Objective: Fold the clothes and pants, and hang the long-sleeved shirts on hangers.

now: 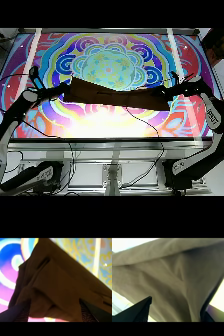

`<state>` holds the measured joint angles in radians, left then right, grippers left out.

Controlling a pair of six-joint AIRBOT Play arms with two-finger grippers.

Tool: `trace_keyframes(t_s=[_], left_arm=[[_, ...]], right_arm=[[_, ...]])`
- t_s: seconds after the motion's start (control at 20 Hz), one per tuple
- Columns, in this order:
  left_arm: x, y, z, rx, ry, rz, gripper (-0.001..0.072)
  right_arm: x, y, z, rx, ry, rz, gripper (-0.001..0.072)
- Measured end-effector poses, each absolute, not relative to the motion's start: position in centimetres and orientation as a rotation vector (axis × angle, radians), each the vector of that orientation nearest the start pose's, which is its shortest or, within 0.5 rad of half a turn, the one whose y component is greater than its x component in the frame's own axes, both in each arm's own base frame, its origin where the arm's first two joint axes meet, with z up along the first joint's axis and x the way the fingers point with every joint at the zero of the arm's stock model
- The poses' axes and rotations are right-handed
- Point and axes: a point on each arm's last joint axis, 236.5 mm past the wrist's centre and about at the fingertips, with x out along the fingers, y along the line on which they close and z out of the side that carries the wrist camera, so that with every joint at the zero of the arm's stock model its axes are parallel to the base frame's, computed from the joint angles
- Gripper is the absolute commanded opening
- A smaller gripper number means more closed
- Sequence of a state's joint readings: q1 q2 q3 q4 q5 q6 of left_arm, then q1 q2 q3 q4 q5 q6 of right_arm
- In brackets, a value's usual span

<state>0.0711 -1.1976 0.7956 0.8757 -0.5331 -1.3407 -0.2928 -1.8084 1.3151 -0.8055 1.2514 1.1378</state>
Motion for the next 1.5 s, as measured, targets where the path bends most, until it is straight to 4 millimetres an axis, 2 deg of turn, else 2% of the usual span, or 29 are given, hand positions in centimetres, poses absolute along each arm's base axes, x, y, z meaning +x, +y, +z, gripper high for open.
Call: trace_keyframes(t_s=[0.15,0.25,0.3,0.35,0.5,0.7,0.85,1.05,1.15,1.2,1.3,1.35,1.5], left_arm=[[41.4,-2.8,-1.9,-0.651,0.931,-0.043,0.0716],[41.0,-2.3,-2.4,-0.719,0.964,-0.030,0.0716],[40.7,-2.5,-2.9,-0.741,0.986,-0.032,0.0716],[40.6,-2.8,-3.4,-0.767,1.006,-0.035,0.0717],[40.6,-4.1,-5.2,-0.872,1.060,-0.039,0.0716],[41.7,-5.3,-7.6,-0.960,1.075,-0.040,0.0715],[42.8,-6.4,-8.6,-0.986,1.051,-0.048,0.0712],[44.6,-7.5,-8.9,-0.954,0.977,-0.047,0.0708],[45.2,-7.8,-9.0,-0.924,0.946,-0.032,0.0697],[45.5,-7.8,-9.1,-0.911,0.931,-0.022,0.0663],[45.9,-7.8,-9.2,-0.878,0.906,-0.003,0.0436],[46.1,-7.8,-9.3,-0.866,0.898,0.007,0.0368],[46.5,-7.4,-9.3,-0.850,0.869,0.034,0.0071]], right_arm=[[43.3,2.5,-8.6,0.694,1.381,0.424,0.0630],[43.6,1.7,-7.8,0.695,1.368,0.428,0.0630],[43.8,1.4,-7.2,0.696,1.363,0.431,0.0642],[44.1,1.0,-6.6,0.700,1.354,0.428,0.0709],[44.8,-0.3,-5.1,0.693,1.340,0.405,0.0709],[46.0,-1.5,-3.0,0.647,1.305,0.388,0.0707],[46.9,-1.9,-1.3,0.620,1.272,0.391,0.0707],[47.5,-1.1,0.4,0.595,1.249,0.424,0.0706],[47.4,0.2,0.9,0.571,1.253,0.462,0.0697],[47.2,1.0,1.0,0.551,1.259,0.487,0.0696],[47.0,2.9,1.2,0.512,1.271,0.536,0.0689],[46.7,4.1,1.2,0.489,1.281,0.567,0.0689],[46.1,7.6,1.3,0.413,1.295,0.659,0.0689]])
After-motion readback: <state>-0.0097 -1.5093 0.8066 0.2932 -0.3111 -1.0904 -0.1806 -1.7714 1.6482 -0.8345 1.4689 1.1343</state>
